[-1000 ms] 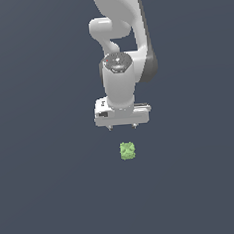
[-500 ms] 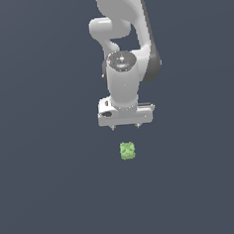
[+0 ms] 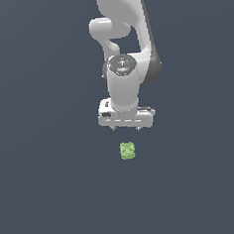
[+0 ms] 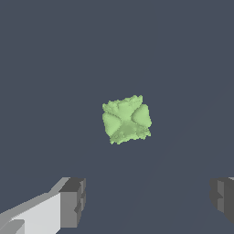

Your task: Pick up the object and move it to a goal position.

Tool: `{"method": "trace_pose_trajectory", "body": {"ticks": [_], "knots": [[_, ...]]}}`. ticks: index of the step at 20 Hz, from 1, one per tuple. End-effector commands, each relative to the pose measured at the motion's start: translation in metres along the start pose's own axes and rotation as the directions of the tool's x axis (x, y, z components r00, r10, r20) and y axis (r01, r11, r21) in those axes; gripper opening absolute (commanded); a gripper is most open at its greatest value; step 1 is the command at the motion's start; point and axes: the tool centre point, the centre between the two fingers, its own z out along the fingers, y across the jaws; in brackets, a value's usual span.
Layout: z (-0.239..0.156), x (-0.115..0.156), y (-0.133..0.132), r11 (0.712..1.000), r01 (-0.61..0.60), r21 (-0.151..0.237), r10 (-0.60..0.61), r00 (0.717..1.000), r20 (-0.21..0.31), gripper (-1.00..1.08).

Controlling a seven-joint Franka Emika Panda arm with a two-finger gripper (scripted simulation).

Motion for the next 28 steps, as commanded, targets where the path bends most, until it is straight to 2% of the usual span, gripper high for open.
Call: {"method": "trace_pose_trajectory", "body": {"ticks": [1,7,14,21,28], "knots": [[0.003,0.002,0.000,0.999,-0.053,0.000,0.053,0.999,0.001,1.00],[0.011,0.007,-0.001,0.978,-0.210,-0.001,0.210,0.978,0.004,1.00],[0.020,0.013,-0.002,0.920,-0.393,-0.004,0.393,0.920,0.005,1.00],[0.030,0.019,-0.003,0.828,-0.560,-0.008,0.560,0.828,0.003,1.00],[0.039,0.025,-0.004,0.707,-0.707,-0.013,0.707,0.707,-0.002,1.00]]}}
